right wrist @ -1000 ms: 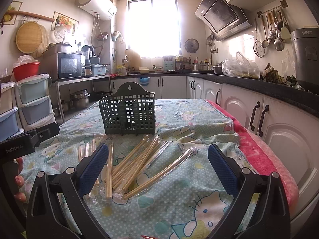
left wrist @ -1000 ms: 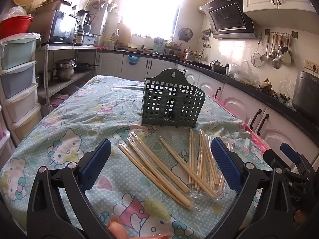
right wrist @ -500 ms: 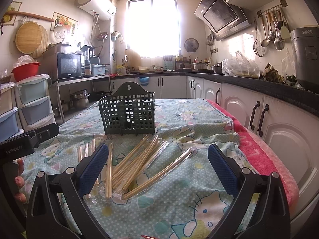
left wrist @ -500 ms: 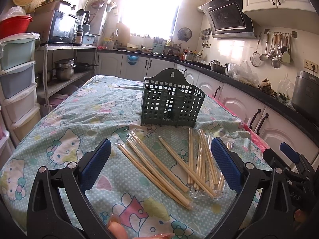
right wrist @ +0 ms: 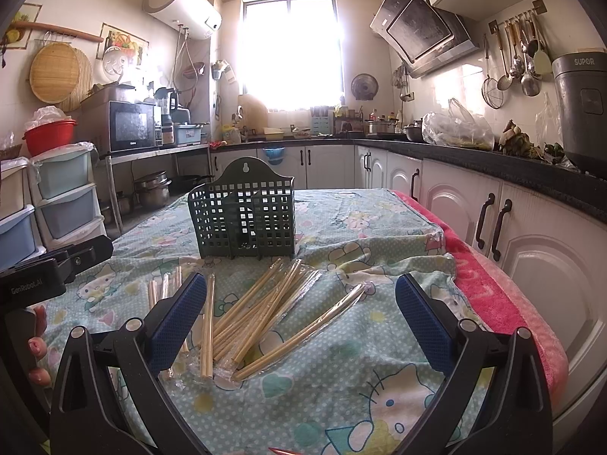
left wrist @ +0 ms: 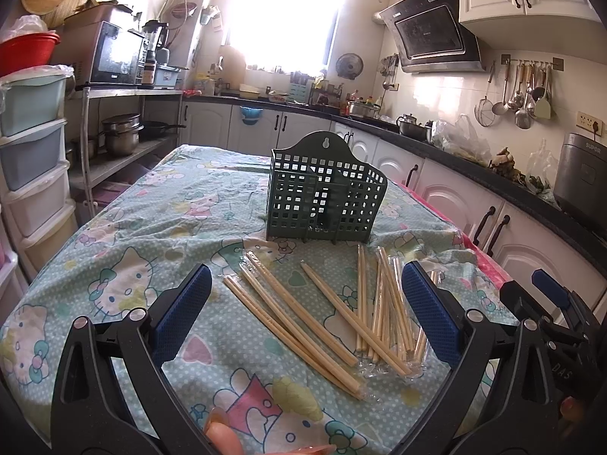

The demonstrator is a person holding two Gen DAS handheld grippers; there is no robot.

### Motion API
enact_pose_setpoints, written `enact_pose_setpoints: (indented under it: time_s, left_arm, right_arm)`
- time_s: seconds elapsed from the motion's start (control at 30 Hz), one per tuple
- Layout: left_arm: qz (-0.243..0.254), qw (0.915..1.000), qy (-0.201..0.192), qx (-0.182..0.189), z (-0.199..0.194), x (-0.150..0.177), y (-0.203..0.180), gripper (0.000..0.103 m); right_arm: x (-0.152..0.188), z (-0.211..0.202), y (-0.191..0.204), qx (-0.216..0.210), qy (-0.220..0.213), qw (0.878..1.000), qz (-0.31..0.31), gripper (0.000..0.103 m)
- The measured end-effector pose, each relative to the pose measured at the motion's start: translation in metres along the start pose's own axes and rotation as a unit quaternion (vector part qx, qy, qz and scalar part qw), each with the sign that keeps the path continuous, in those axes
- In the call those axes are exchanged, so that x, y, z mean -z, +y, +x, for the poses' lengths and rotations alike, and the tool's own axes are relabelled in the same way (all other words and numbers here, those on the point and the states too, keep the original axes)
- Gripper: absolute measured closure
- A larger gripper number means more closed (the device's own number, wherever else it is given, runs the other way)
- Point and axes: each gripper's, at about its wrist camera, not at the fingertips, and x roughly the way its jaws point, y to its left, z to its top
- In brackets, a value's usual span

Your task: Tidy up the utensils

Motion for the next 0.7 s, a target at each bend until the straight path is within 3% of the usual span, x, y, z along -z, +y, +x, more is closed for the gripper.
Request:
enact_pose_setpoints:
  time_s: [0.4,0.7]
  left_arm:
    - [-0.003,1.0,0.003,-0.005,0.001,0.001,-0.003,0.01]
    - [-0.037,0.9988,0.015,-0.028,0.006,-0.003,0.025,0.01]
  right_arm:
    - [-0.001,0.003,0.001,-0.003,0.004,1.0,-0.004,0.006]
    - [-0.011,0.025,0.005,-0.03,0.028,0.999,-0.018,0.006]
